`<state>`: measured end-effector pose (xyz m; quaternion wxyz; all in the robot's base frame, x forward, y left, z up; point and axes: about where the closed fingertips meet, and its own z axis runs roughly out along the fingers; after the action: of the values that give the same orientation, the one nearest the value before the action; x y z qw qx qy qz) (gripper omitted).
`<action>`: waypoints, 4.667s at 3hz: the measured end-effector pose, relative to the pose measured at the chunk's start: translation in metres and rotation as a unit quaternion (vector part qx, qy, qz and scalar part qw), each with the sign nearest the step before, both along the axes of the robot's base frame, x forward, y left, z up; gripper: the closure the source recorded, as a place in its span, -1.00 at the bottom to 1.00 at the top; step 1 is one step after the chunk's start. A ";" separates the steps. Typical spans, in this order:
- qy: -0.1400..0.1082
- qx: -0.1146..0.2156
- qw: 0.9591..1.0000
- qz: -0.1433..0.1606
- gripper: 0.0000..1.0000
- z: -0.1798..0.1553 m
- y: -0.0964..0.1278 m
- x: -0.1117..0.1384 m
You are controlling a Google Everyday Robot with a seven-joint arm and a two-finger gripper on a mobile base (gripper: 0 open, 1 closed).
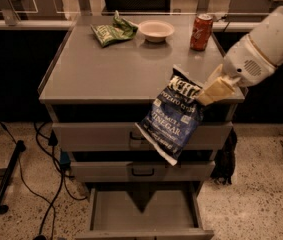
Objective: Place blue chip bag into bottom drawer
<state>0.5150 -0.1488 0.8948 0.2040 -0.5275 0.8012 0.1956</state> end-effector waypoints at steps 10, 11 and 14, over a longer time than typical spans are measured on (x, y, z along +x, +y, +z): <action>-0.015 -0.003 0.999 -0.030 1.00 -0.336 -0.063 -0.051; -0.039 0.044 0.998 -0.019 1.00 -0.366 -0.056 -0.043; -0.052 0.100 0.993 0.018 1.00 -0.417 -0.036 -0.048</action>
Offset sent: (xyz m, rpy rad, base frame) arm -0.0566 -0.0410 -0.1081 0.0314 -0.0098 -0.1115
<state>0.4672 -0.1846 0.4773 0.2937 -0.5283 0.7564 0.2501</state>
